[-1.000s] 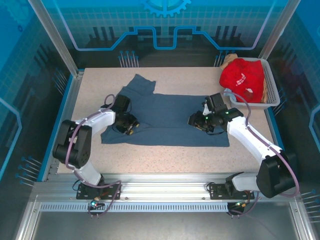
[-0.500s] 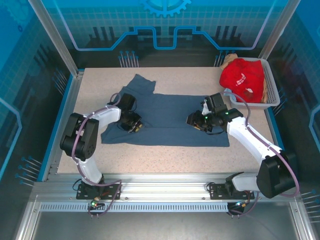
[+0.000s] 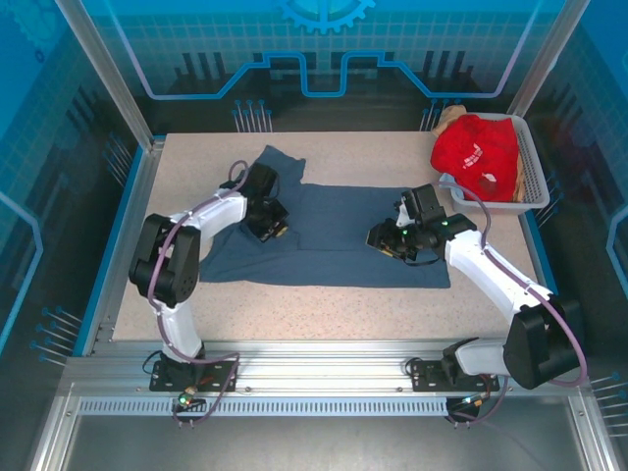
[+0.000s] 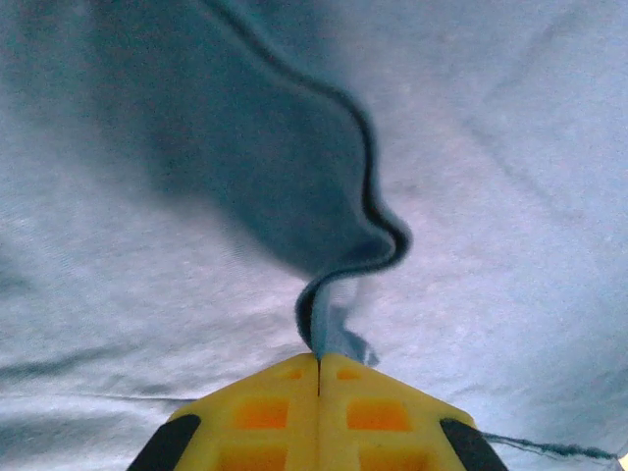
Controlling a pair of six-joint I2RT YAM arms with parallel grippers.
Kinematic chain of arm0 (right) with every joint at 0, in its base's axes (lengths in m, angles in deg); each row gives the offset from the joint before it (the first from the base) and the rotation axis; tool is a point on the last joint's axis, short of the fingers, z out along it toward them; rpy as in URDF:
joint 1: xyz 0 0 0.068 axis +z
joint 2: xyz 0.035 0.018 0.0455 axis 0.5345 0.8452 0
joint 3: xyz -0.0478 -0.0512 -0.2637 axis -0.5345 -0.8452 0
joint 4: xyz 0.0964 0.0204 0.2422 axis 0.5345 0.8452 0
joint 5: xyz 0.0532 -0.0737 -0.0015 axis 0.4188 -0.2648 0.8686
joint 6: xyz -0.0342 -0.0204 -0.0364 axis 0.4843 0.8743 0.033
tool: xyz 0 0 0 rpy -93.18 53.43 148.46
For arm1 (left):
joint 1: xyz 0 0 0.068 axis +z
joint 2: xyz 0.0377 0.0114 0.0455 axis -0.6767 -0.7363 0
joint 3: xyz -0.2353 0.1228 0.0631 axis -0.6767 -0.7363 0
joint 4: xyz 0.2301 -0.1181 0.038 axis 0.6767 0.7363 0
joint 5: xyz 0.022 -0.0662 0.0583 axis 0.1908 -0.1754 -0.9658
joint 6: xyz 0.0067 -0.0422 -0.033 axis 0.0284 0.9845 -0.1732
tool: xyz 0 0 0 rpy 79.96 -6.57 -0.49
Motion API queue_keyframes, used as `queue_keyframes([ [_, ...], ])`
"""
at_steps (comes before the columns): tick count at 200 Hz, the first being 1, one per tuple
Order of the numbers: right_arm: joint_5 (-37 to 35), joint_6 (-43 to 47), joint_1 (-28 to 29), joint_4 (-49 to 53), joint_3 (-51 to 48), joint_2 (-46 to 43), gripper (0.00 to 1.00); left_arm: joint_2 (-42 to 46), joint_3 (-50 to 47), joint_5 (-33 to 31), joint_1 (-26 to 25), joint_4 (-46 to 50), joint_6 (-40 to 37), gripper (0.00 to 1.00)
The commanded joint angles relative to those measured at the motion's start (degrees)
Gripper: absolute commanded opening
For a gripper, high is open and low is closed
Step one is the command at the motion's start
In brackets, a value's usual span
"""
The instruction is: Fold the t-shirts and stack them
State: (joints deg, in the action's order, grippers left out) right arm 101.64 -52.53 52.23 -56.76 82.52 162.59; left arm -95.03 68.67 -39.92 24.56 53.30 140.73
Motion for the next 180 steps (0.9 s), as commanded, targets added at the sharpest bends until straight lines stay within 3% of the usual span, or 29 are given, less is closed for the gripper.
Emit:
queue_keyframes([
  [1,0.5,-0.6,-0.3,0.4,-0.4,-0.6,0.37,-4.4,6.1,-1.0,-1.2,5.1,-5.8,0.00],
  [61,2.5,-0.6,-1.5,0.0,-0.1,0.2,0.36,-14.4,20.9,-2.3,-4.2,14.5,-16.1,0.00],
  [160,2.4,-1.4,-1.9,-0.4,-1.3,1.7,0.35,-17.0,25.0,-3.0,-5.7,13.7,-21.6,0.00],
  [180,1.6,-1.6,-2.3,0.7,-1.8,1.4,0.37,-13.8,23.3,-5.2,-5.7,12.7,-23.2,0.43],
])
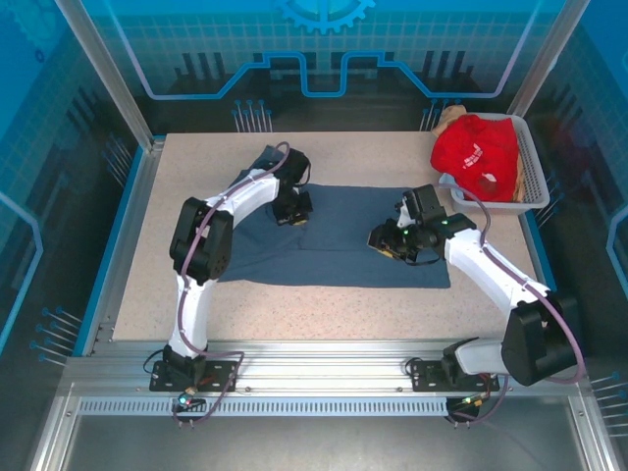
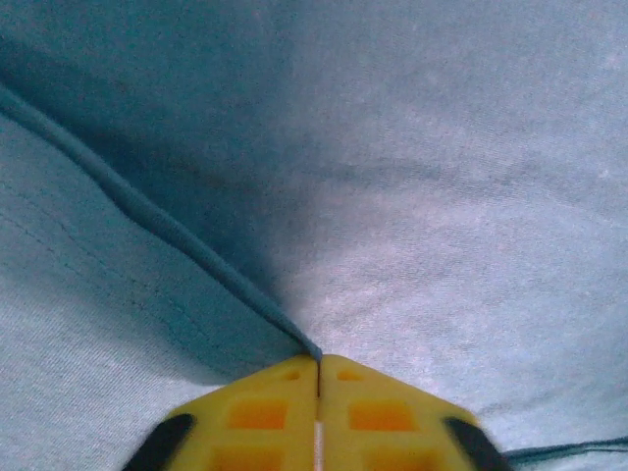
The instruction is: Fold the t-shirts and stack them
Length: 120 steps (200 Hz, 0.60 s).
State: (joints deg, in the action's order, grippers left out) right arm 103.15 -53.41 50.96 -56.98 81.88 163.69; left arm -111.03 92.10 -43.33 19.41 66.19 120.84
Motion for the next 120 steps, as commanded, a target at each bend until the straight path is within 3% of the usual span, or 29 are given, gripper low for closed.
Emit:
queue_keyframes([
  [1,0.0,-0.8,-1.1,1.0,-1.2,0.3,0.37,2.6,-0.3,-1.9,-0.5,-0.1,-3.3,0.45],
  [11,-1.4,-0.9,-1.5,2.8,-1.5,-0.3,0.41,6.3,-2.2,-4.1,-0.4,0.4,-3.0,0.57],
  [29,-3.8,-2.2,-3.4,6.7,-3.2,-1.4,0.47,15.0,-9.1,-5.5,1.3,2.1,0.6,0.57],
  [53,-1.8,-4.9,-7.5,6.7,-8.9,-2.8,0.47,26.9,-24.2,-2.7,5.9,2.0,6.4,0.44],
  [74,-1.7,-6.1,-10.0,8.3,-10.5,-1.3,0.43,32.0,-35.4,1.6,10.4,1.5,9.5,0.31],
  [101,-4.8,-3.9,-11.0,12.4,-7.0,3.9,0.40,32.4,-42.8,3.2,16.6,-1.7,11.7,0.22],
  [120,-6.4,-2.5,-11.2,14.7,-3.7,9.1,0.39,29.8,-43.4,0.3,19.6,-3.4,11.5,0.18],
])
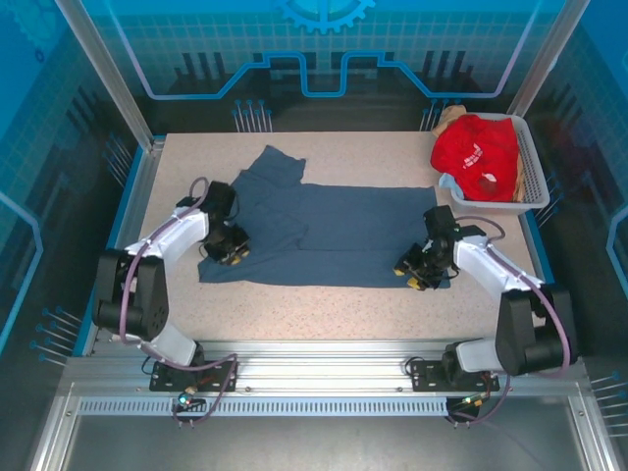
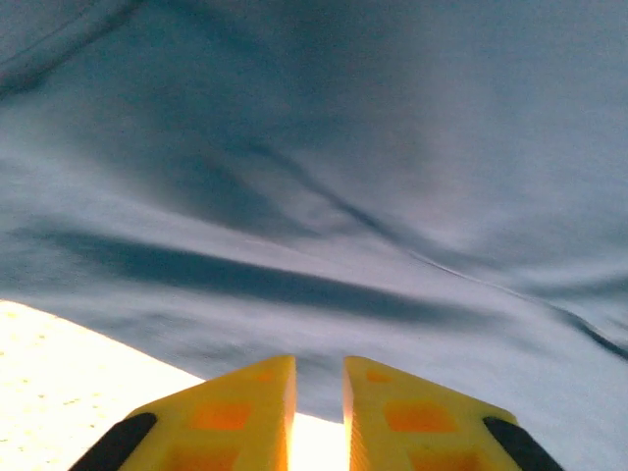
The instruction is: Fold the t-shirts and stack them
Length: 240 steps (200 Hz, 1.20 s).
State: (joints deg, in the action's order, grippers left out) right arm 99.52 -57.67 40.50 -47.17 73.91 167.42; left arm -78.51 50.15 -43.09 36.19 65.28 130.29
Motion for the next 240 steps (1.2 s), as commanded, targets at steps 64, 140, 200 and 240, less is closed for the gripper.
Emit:
queue_keyframes([
  [64,-10.0,5.6,-0.5,12.2,16.3,21.6,0.35,-10.9,4.7,-8.7,9.1,-1.3,-2.6,0.15],
  [140,-14.2,6.0,4.5,16.1,16.3,24.0,0.31,-1.6,-6.8,-7.8,9.6,-0.1,4.8,0.15],
  [200,-13.9,5.8,9.6,15.3,13.7,22.6,0.31,8.4,-18.9,-4.3,14.3,-0.7,13.5,0.14],
  [240,-12.4,4.9,11.7,15.1,13.6,21.1,0.32,12.2,-19.3,-6.2,18.0,1.6,14.0,0.12],
])
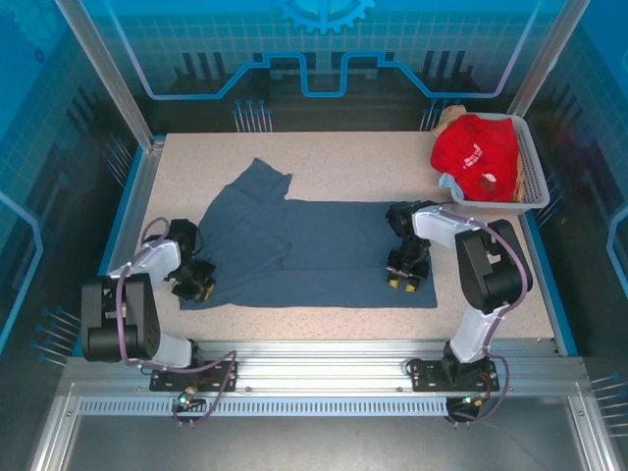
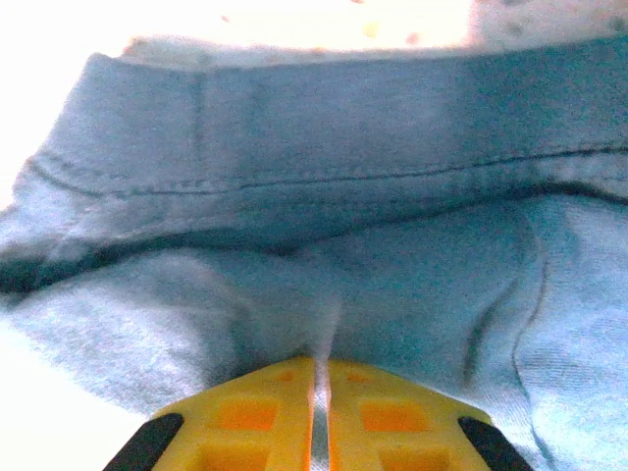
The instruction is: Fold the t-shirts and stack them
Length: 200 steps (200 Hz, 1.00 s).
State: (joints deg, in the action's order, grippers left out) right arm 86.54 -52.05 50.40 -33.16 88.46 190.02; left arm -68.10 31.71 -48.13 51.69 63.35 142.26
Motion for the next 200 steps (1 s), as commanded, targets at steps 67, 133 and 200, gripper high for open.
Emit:
queue_keyframes([
  [67,-3.3,7.3,0.8,-0.1,9.5,-8.8,0.50,1.3,14.9,-4.6,1.5,4.0,-2.0,0.24],
  [133,-5.7,13.7,-7.2,-7.5,24.0,-1.7,0.51,-32.9,60.6,0.6,-8.7,1.3,-26.0,0.52],
  [200,-3.2,14.9,-12.6,-8.4,33.1,9.3,0.50,-49.2,75.5,2.2,-9.1,-13.4,-23.0,0.53],
])
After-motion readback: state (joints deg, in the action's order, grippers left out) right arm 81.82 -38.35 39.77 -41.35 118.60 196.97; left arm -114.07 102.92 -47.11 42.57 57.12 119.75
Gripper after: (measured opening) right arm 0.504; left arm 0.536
